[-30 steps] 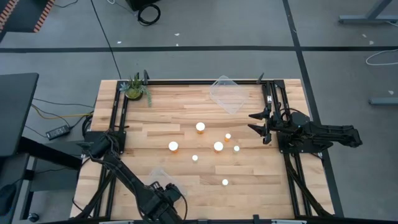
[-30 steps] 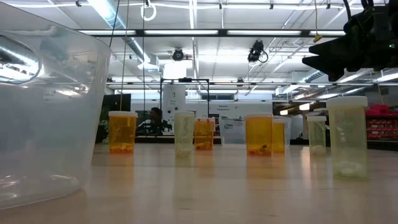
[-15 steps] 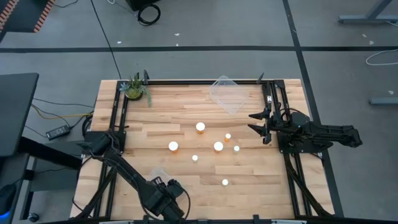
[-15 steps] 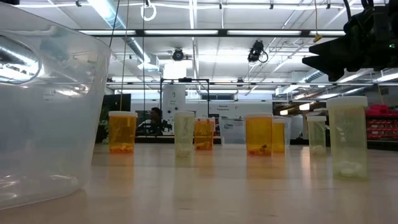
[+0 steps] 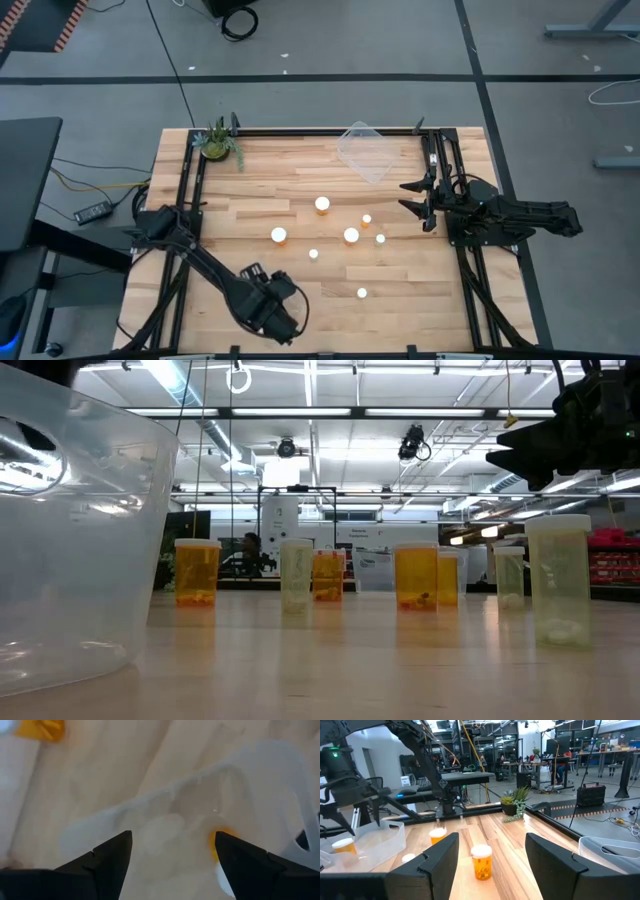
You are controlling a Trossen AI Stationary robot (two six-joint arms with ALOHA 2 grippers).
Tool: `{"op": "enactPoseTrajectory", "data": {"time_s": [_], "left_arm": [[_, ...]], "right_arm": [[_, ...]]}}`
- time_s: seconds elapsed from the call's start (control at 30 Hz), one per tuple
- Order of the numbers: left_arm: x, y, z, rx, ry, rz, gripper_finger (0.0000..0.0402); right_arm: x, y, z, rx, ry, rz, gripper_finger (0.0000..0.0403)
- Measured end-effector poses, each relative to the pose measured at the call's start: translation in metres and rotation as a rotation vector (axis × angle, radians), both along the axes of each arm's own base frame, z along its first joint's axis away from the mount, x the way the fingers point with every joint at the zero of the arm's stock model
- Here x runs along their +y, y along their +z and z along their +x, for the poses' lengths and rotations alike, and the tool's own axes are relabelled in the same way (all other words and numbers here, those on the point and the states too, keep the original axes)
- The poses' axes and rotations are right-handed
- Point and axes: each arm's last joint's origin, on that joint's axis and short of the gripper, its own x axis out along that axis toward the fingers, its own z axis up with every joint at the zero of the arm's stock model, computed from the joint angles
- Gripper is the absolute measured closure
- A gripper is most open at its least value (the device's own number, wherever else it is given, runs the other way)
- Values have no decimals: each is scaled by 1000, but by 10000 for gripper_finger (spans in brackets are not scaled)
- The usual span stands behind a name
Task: Pick and place medicine bottles into bin by pill shape (circle, oval)
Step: Put the orange capsule bottle into the bottom transparent bin
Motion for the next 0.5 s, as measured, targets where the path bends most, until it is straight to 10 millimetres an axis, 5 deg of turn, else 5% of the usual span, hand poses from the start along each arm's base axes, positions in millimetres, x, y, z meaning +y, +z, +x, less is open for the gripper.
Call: {"op": "enactPoseTrajectory", "data": {"time_s": [0.5], "left_arm": [[52,3,14,102,-78,259,109]], "right_arm": [[0,-1,0,6,0,1,166]]}}
